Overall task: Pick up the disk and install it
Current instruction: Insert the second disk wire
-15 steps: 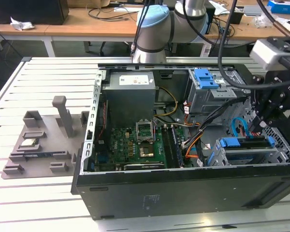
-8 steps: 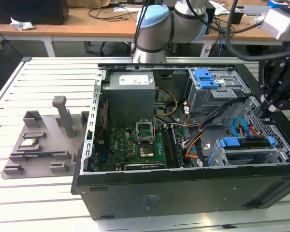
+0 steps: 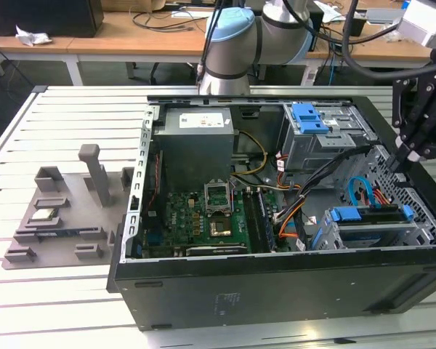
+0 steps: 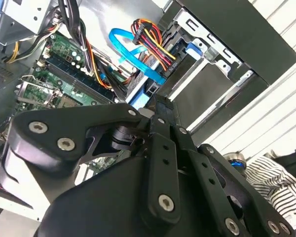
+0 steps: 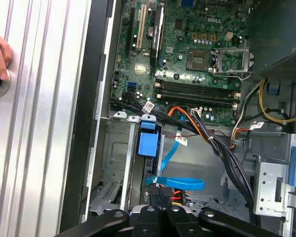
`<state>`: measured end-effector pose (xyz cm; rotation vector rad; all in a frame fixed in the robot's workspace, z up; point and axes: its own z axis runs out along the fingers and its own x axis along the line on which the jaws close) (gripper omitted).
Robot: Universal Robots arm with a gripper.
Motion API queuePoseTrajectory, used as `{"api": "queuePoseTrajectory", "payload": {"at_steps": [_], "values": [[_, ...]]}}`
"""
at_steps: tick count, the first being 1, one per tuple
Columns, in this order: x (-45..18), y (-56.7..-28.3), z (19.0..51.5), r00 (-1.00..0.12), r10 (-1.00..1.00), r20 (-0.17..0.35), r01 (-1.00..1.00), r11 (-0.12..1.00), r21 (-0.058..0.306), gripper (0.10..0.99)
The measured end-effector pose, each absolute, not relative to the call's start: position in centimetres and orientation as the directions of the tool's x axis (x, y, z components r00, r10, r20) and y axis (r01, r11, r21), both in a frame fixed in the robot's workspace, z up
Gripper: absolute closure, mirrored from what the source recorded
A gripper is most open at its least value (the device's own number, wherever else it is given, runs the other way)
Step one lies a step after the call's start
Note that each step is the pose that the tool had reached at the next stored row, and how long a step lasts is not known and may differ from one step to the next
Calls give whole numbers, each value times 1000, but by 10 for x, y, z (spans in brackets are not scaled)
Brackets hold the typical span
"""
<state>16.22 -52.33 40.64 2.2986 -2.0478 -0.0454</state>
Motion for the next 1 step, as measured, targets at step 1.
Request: {"api": "queuePoseTrajectory", "payload": {"at_steps": [1], "values": [[162,-523,406,116,-993,20,-991,-114,66,980]]}}
